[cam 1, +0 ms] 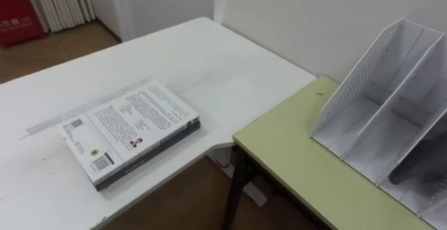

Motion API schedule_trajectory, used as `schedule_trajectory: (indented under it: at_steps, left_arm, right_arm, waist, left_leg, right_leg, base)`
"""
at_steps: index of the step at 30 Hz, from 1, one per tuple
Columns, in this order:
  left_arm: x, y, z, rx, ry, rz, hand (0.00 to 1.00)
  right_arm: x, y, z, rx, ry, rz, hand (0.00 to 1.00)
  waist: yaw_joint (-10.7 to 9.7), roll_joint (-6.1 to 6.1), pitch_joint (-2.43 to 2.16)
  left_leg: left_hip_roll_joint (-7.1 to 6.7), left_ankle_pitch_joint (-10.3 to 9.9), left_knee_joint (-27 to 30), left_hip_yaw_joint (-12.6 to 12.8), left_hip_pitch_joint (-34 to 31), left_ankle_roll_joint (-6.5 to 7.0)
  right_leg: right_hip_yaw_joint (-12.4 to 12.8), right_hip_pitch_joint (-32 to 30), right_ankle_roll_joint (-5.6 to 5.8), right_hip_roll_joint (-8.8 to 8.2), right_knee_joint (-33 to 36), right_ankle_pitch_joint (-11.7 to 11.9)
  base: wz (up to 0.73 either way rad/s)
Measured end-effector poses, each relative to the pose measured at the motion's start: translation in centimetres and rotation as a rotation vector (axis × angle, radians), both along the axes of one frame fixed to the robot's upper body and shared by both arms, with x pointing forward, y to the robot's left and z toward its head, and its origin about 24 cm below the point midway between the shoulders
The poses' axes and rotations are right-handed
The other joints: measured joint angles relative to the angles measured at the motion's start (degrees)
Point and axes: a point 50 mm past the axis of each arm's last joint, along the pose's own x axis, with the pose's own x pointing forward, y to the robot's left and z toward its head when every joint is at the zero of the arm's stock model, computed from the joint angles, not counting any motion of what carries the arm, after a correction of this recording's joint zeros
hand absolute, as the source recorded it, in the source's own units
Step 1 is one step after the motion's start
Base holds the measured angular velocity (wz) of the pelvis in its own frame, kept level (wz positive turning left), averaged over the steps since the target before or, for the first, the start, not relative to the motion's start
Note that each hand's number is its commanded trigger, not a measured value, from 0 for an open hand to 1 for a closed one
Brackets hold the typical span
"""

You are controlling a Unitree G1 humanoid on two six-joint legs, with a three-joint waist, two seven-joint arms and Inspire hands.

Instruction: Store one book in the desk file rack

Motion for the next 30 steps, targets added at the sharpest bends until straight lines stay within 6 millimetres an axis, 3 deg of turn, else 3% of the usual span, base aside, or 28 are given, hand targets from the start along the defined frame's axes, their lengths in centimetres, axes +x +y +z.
schedule_trajectory:
  at_steps: [3, 4, 14, 21, 26, 30]
  left_arm:
    - [-0.2, -0.1, -0.1, 0.002, 0.0, 0.012, 0.0]
    - [-0.4, -0.2, -0.1, 0.0, 0.0, 0.02, 0.0]
    - [-1.6, -0.1, -0.3, -0.005, 0.008, 0.088, 0.0]
    - [-2.5, 0.3, -0.3, 0.031, 0.025, 0.081, 0.0]
    - [-3.0, 0.1, -0.4, 0.038, 0.039, 0.09, 0.0]
    - [-3.6, 0.1, -0.5, 0.038, 0.052, 0.099, 0.0]
  right_arm:
    - [-1.1, -0.6, -0.7, 0.0, 0.016, -0.102, 0.0]
    - [-1.6, -0.8, -1.1, 0.0, 0.021, -0.14, 0.0]
    - [-5.5, -1.5, -3.1, -0.008, 0.063, -0.507, 0.0]
    - [-7.0, -2.2, -3.6, -0.057, 0.08, -0.665, 0.0]
    - [-8.3, -2.8, -3.9, -0.08, 0.106, -0.792, 0.0]
    - [-8.7, -3.1, -3.9, -0.091, 0.112, -0.848, 0.0]
  waist:
    - [-0.5, 0.29, -0.16]
    - [-0.8, 0.55, -0.02]
    - [-2.7, 0.39, -0.2]
    - [-4.6, 0.56, -0.16]
    - [-4.7, 0.98, 0.12]
    - [-5.8, 1.74, -0.07]
  left_leg:
    - [-0.01, 0.0, 0.1, 0.3, 0.1, 0.0]
    - [0.03, 0.0, 0.2, 0.3, 0.2, -0.01]
    - [-0.05, 0.0, 0.3, 0.2, 0.0, -0.01]
    - [-0.04, 0.0, 0.1, 0.1, 0.2, -0.01]
    - [-0.09, -0.1, -1.1, 0.4, 2.0, -0.03]
    - [-0.12, -0.1, -0.9, 0.5, 2.0, -0.02]
  right_leg:
    - [0.1, 0.2, -0.01, 0.02, -0.3, 0.0]
    - [0.1, 0.8, -0.03, 0.08, -1.1, 0.1]
    - [0.2, 0.9, 0.1, 0.28, -1.7, 0.2]
    - [0.1, 1.0, 0.16, 0.13, -1.7, 0.1]
    - [1.0, 1.9, 0.31, 0.32, -2.0, 0.0]
    - [1.3, 1.8, 0.31, 0.37, -2.0, -0.1]
  base:
    - [0.0]
    - [0.04]
    - [0.01]
    - [0.0]
    - [-0.04]
    - [-0.02]
